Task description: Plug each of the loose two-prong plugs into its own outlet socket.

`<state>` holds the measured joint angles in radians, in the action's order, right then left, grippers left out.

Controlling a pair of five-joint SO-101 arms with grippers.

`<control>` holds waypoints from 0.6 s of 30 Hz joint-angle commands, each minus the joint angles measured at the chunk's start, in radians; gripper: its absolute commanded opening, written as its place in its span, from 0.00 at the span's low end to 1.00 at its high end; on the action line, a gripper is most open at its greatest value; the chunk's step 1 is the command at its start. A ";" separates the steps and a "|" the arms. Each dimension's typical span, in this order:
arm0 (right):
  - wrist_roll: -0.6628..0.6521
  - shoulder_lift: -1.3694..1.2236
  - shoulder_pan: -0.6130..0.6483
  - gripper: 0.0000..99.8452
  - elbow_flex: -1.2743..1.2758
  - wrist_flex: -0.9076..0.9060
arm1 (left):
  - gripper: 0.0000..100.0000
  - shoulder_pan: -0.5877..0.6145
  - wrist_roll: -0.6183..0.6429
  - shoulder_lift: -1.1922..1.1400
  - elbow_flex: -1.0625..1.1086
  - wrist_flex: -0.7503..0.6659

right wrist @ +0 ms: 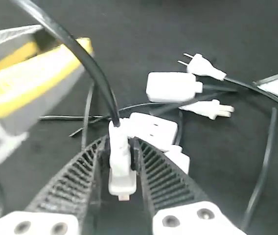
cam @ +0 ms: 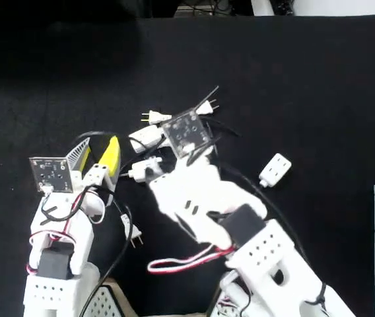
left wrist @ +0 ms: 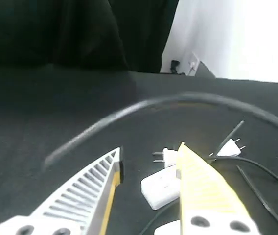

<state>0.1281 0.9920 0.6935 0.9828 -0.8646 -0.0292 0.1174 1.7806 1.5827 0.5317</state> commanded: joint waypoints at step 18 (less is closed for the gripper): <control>0.003 0.025 0.074 0.01 0.071 0.014 | 0.19 -0.295 -0.244 0.008 -0.232 0.301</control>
<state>0.1281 1.0027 0.7595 1.0579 -0.8615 -0.2839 -0.0790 1.7822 1.4170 0.7971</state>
